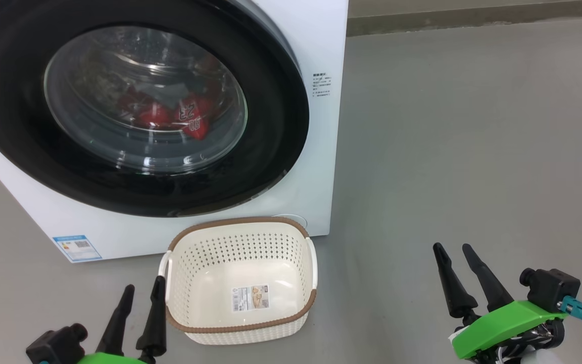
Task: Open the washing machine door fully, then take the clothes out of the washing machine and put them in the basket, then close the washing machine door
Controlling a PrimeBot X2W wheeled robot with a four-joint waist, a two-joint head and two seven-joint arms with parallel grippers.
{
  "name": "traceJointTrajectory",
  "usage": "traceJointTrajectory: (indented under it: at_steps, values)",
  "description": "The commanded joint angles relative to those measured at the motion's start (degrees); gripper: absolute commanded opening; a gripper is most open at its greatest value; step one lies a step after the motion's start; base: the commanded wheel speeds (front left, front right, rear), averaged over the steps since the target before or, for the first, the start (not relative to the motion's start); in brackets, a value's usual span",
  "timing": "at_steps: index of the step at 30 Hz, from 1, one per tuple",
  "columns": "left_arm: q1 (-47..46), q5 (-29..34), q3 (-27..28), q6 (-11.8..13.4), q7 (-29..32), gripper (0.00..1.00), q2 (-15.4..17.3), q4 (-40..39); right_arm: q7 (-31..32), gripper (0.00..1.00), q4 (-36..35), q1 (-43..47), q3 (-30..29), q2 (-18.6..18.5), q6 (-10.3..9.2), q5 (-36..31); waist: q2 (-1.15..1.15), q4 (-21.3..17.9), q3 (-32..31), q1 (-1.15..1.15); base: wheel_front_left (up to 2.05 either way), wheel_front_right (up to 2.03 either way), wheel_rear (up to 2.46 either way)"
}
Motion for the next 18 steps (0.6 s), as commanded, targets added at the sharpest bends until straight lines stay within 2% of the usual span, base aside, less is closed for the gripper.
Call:
traceJointTrajectory:
  at_steps: [1,18]
  values:
    - [-2.6,2.27,1.29,0.23,-0.97,1.0,0.55,-1.6,-0.89,1.0,-1.41,-2.82,1.05,-0.74,0.02,-2.11,0.0,0.07,-0.01,0.0,0.0,0.0,0.0]
    - [-3.15,13.02,1.67,0.15,-3.69,1.0,0.67,-1.38,-3.6,1.0,-1.91,-3.08,0.12,-0.06,0.02,-13.68,0.0,0.04,-0.28,0.0,0.0,0.0,0.0]
